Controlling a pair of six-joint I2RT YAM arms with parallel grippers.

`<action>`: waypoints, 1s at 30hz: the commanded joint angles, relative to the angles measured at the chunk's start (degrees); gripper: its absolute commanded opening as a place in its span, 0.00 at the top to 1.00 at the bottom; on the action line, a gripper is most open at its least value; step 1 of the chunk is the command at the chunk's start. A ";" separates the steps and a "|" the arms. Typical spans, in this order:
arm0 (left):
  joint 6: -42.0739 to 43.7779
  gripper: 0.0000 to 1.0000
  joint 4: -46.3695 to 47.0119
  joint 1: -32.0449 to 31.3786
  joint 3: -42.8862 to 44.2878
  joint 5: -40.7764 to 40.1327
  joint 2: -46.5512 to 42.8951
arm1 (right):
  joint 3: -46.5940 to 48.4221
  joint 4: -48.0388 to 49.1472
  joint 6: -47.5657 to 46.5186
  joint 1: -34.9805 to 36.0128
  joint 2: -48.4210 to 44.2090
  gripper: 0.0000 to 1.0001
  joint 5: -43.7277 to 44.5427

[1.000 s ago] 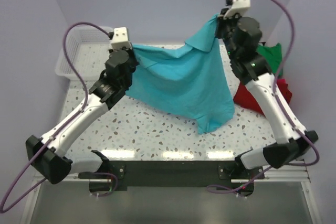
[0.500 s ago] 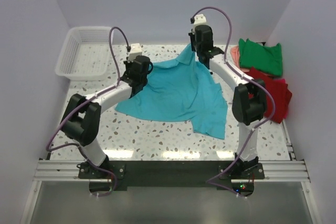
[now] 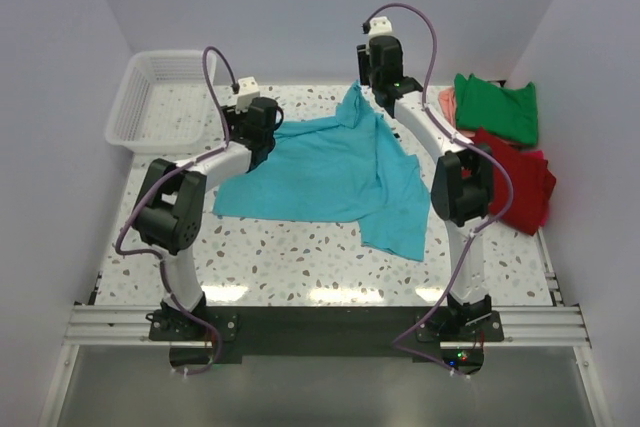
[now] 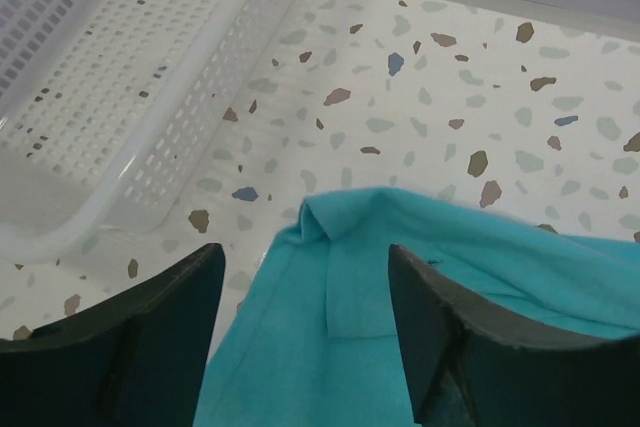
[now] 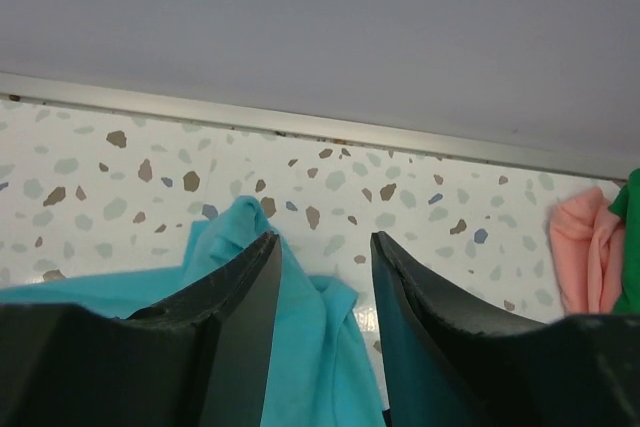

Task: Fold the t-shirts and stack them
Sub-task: Flatten the tshirt out

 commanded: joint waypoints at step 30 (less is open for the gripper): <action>-26.58 0.48 -37.90 6.13 -15.92 23.57 -19.78 | -21.56 -20.12 15.63 -1.04 -22.26 0.55 -5.51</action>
